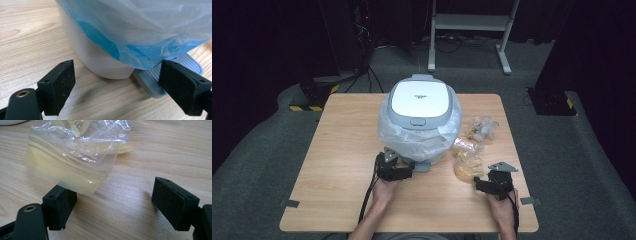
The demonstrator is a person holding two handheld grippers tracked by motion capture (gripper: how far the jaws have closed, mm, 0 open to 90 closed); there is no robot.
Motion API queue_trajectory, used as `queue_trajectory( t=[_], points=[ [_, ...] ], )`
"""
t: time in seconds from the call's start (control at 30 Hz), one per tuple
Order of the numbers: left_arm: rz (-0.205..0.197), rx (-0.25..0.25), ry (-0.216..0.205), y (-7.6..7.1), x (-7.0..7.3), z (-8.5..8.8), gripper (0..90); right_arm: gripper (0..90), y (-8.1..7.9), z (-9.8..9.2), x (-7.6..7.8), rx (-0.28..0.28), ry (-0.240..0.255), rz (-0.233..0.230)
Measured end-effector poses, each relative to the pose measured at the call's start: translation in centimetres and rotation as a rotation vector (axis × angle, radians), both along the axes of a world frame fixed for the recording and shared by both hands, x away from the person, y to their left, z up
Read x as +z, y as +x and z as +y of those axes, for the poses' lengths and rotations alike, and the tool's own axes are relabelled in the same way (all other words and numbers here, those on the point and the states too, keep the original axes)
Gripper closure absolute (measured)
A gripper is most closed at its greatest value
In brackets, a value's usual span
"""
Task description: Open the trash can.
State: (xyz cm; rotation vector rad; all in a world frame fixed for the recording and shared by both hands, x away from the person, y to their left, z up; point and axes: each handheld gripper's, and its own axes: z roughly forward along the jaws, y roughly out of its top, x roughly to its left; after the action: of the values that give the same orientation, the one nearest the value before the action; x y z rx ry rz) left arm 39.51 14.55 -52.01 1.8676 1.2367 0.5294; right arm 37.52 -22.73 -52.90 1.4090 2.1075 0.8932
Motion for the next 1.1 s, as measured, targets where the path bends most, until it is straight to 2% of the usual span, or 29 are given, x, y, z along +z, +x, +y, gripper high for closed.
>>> queue_trajectory(
  t=[0.3,0.47,0.63,0.7,0.87,1.1],
  points=[
    [0.006,-0.012,0.003,0.16,-0.15,0.1,13.9,20.0,0.0,0.0,0.0,0.0,0.0,0.001],
    [-0.001,-0.012,0.018,0.04,-0.18,-0.02,13.9,20.1,0.0,0.0,0.0,0.0,0.0,0.001],
    [-0.014,-0.006,0.015,-0.03,-0.32,-0.11,13.9,20.0,0.0,0.0,0.0,0.0,0.0,0.0],
    [-0.023,-0.006,0.031,-0.15,-0.36,-0.13,13.9,20.0,0.0,0.0,0.0,-0.001,0.0,0.0],
    [-0.027,0.0,0.022,-0.18,-0.48,-0.18,14.0,20.0,0.0,0.0,0.0,-0.001,0.0,0.001],
    [-0.033,-0.012,0.049,-0.16,-0.44,-0.18,14.0,20.0,0.0,0.0,0.0,-0.001,0.0,0.001]
  ],
)
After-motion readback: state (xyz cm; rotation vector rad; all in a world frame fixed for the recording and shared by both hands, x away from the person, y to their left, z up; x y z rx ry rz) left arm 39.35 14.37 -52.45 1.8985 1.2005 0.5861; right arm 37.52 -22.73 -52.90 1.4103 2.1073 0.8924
